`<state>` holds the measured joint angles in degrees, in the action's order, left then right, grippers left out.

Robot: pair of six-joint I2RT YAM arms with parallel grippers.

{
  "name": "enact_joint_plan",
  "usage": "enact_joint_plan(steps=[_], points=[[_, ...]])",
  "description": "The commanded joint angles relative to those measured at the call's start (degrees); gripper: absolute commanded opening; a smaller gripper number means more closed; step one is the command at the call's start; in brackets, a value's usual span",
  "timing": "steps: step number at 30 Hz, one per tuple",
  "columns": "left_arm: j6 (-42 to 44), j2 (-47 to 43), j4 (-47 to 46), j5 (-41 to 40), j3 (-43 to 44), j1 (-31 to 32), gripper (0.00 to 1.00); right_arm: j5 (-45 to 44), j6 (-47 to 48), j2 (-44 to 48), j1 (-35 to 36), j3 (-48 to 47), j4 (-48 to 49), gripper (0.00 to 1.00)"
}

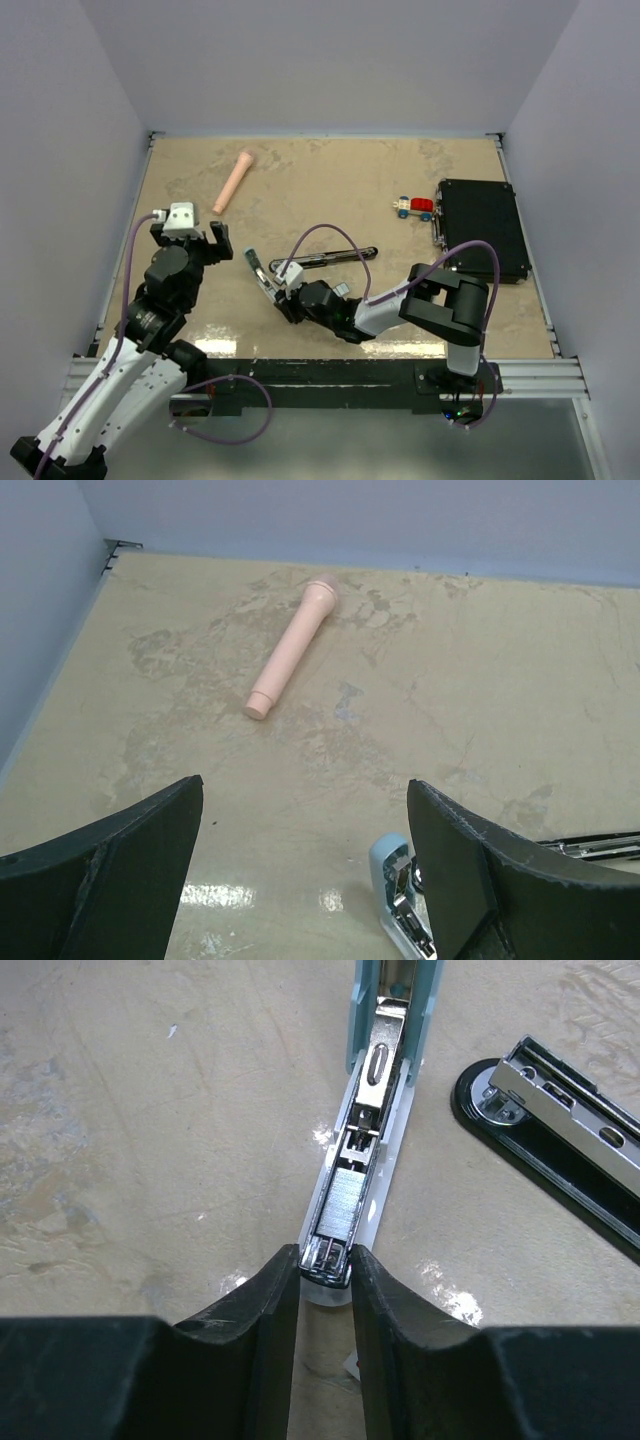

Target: Load the staples into the stapler

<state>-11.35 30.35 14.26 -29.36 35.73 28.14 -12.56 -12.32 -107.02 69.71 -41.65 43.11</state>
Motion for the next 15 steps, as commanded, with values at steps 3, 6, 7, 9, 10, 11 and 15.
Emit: enact_joint_plan(steps=[3,6,7,9,10,11,15], points=[[-0.3,3.7,-1.5,2.7,1.5,-0.9,0.87,-2.2,1.8,-0.4,0.2,0.7,5.9,0.21],[-0.7,7.0,-1.3,4.9,2.4,-1.1,0.87,-2.3,3.1,-0.3,0.2,0.5,6.1,0.11],[-0.9,9.2,-1.1,5.8,2.6,-1.2,0.87,-2.3,3.3,-0.3,0.2,0.5,6.4,0.05],[-1.5,11.8,-0.4,8.0,3.6,-2.1,0.87,-2.2,4.1,0.0,0.2,0.6,6.5,0.0],[-2.0,14.5,-0.2,9.0,4.0,-2.8,0.87,-2.2,4.2,0.0,0.2,0.6,6.6,0.0],[-2.4,16.0,0.0,12.1,4.3,-5.1,0.87,-1.9,4.3,-0.1,0.2,0.7,6.6,0.0],[-4.9,24.1,-0.5,24.7,5.8,-12.6,0.86,-0.9,4.5,-0.2,0.2,1.0,7.2,0.0]])
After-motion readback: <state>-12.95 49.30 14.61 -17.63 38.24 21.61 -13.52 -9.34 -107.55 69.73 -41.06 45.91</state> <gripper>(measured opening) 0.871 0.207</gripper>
